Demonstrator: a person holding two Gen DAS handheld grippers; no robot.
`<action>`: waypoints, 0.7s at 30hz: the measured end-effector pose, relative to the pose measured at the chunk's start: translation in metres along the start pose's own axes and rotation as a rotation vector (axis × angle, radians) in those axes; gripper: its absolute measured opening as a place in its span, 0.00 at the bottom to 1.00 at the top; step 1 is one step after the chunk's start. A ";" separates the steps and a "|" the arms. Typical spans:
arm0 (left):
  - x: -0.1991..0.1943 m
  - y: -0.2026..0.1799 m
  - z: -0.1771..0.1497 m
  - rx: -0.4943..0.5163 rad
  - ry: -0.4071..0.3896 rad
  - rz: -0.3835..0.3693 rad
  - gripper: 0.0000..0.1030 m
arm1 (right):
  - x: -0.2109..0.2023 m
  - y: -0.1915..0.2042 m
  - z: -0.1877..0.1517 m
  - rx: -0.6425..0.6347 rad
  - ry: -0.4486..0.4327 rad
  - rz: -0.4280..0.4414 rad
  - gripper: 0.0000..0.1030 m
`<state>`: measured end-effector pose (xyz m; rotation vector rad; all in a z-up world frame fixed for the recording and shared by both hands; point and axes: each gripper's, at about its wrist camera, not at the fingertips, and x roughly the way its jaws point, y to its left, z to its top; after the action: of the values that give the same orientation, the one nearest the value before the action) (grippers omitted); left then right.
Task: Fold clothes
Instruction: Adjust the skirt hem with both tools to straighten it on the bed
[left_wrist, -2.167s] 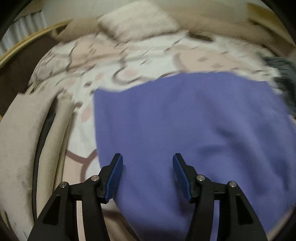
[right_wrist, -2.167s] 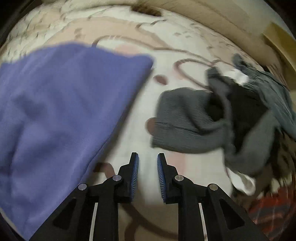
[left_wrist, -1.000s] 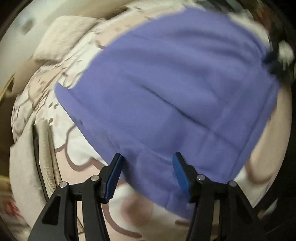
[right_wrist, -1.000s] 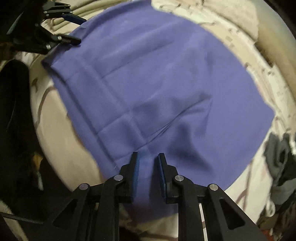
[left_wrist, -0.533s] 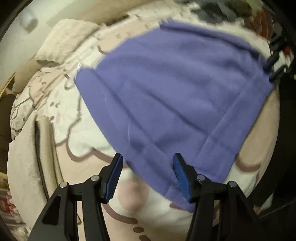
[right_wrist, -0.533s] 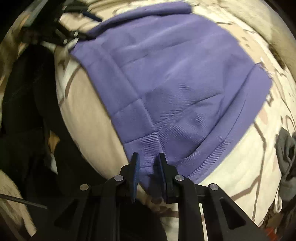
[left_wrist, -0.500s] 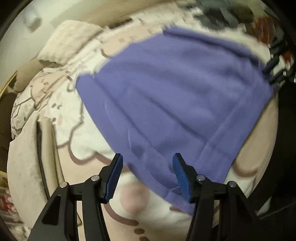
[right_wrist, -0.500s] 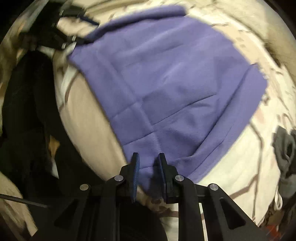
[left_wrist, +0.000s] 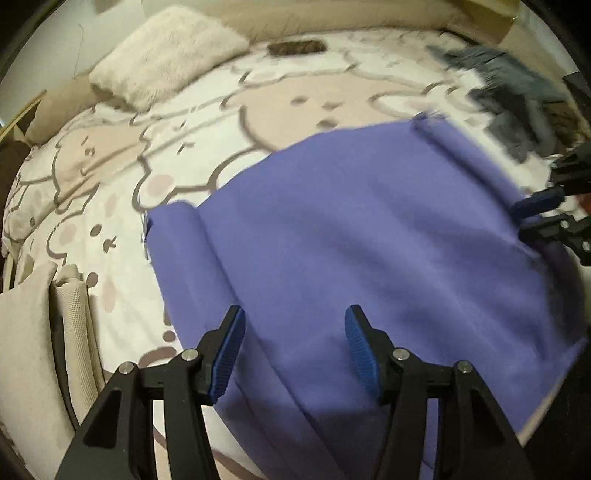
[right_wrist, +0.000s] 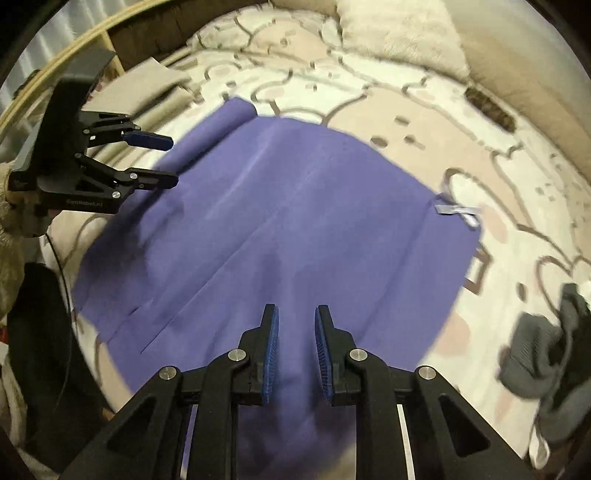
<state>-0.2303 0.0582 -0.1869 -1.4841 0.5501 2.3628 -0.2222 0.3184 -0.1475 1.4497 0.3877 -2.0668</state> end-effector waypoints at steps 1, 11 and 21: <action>0.005 0.002 -0.002 0.006 0.013 0.029 0.54 | 0.013 -0.005 0.005 0.007 0.024 0.002 0.19; 0.008 0.057 -0.034 -0.102 0.029 0.167 0.60 | 0.010 -0.102 -0.046 0.281 0.010 -0.131 0.19; -0.020 0.090 -0.064 -0.221 -0.042 0.181 0.64 | -0.042 -0.106 -0.106 0.399 -0.083 -0.167 0.19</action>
<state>-0.2108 -0.0523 -0.1798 -1.5288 0.4409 2.6628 -0.1955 0.4714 -0.1569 1.5911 0.0633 -2.4328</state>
